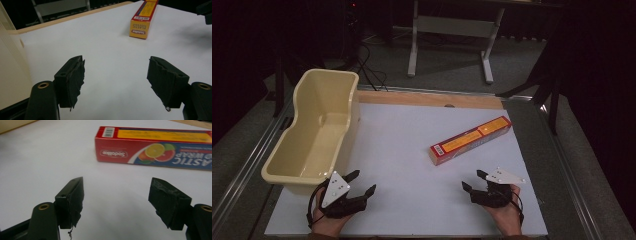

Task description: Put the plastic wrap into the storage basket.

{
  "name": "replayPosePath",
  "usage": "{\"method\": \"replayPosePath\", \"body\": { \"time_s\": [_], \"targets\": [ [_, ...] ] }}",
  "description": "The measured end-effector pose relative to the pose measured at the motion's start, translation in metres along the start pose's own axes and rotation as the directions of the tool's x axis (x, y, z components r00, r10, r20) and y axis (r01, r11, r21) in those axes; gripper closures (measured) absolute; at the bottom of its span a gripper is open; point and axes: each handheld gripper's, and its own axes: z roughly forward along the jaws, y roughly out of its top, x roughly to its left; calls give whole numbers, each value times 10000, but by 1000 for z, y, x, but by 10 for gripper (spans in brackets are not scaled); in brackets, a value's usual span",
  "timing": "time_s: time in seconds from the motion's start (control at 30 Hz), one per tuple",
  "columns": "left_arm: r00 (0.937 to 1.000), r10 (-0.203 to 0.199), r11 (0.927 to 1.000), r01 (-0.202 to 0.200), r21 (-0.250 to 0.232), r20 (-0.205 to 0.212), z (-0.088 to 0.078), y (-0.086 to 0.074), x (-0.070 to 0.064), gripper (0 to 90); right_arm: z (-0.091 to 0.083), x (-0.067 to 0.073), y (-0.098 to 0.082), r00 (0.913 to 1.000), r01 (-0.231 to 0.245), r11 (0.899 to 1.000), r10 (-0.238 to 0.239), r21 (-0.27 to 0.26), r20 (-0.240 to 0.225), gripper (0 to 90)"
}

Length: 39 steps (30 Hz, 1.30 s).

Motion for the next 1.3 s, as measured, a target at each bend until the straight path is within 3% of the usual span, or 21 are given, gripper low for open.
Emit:
{"method": "replayPosePath", "body": {
  "time_s": [0.23,0.4,0.6,0.7,0.8,0.87,1.3],
  "targets": [
    [10000,44,10000,-44,-27,-85,0,0,0,295,12,-2,18,9998,171,9997,-173,-159,-125,323],
    [9999,47,10000,-47,-29,-99,0,0,0,295,28,-8,34,9996,155,9996,-160,-224,-233,411],
    [9999,55,10000,-56,-64,-122,0,0,-1,296,48,-14,53,9987,107,9993,-125,-359,-495,618],
    [9999,75,10000,-76,-60,-143,0,0,-1,296,56,-14,59,9984,120,9993,-139,-344,-556,677],
    [9999,68,10000,-69,-63,-151,0,0,-1,296,74,-14,70,9979,69,9999,-79,-156,-639,836],
    [9999,69,10000,-69,-64,-144,0,0,-1,296,84,-12,76,9979,128,9999,-124,54,-634,896],
    [9999,72,9999,-73,-113,-109,-1,0,-1,296,148,4,111,9983,217,9945,-160,1024,-556,900]
  ]
}}
